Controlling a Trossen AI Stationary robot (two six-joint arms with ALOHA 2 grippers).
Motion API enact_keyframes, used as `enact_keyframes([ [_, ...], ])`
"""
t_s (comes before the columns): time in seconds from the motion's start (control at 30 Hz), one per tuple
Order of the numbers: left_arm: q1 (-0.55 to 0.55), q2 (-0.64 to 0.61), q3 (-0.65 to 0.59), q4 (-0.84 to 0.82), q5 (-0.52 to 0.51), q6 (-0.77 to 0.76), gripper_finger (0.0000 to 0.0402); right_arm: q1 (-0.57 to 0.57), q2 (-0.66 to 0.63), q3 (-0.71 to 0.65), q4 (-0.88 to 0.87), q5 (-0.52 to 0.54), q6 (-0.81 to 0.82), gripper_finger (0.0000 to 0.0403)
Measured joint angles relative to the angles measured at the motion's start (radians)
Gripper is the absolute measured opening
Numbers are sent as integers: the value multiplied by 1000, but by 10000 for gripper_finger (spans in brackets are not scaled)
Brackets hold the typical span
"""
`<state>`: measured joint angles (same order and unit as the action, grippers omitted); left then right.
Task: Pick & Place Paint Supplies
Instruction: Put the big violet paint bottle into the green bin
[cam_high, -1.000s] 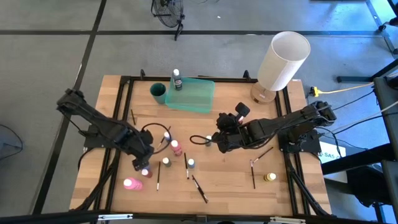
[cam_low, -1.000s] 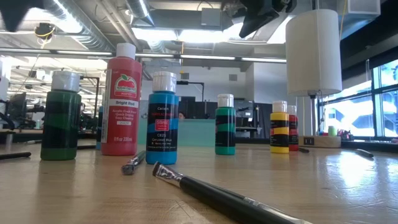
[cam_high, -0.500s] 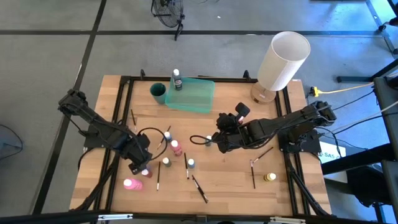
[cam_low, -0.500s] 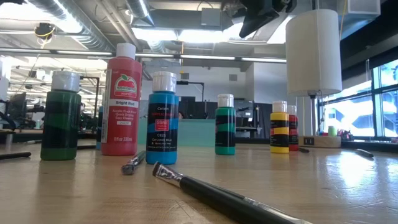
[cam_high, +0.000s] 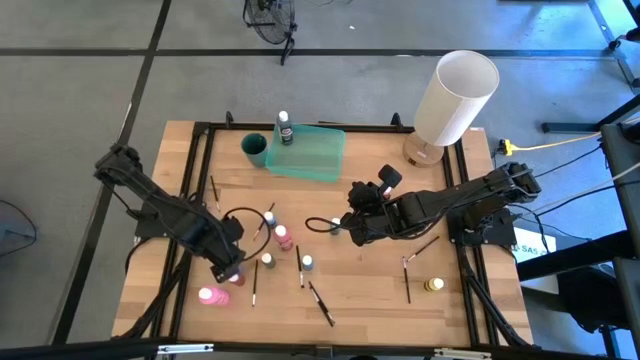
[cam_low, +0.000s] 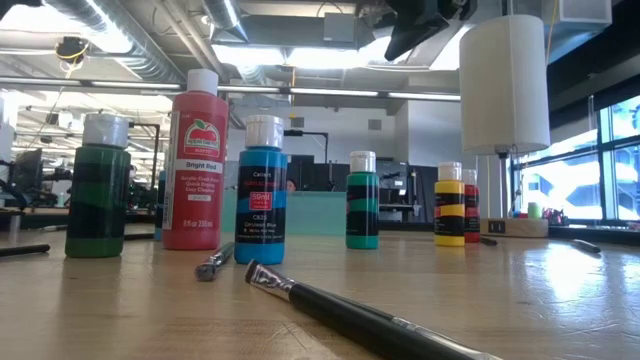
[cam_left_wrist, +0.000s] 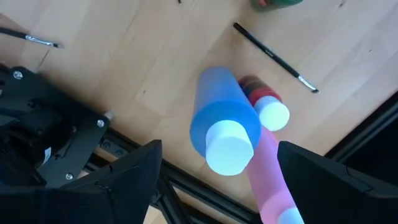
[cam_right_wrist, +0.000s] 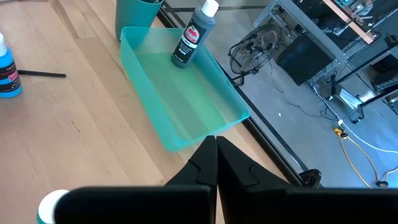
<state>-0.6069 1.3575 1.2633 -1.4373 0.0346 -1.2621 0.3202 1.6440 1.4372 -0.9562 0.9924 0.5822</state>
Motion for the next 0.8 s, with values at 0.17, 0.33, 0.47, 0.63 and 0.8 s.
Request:
enact_keyframes([
  [0.17,-8,39,0,1,13,12,316,0,0,0,0,0,0,1],
  [0.33,-8,69,0,0,17,43,316,0,0,0,0,0,0,1],
  [0.47,-15,85,0,0,17,70,316,0,0,0,0,-2,0,1],
  [0.63,-29,91,0,-4,22,71,316,0,0,0,0,-3,0,1],
  [0.8,-30,91,0,-3,8,72,316,0,0,0,0,-3,0,1],
])
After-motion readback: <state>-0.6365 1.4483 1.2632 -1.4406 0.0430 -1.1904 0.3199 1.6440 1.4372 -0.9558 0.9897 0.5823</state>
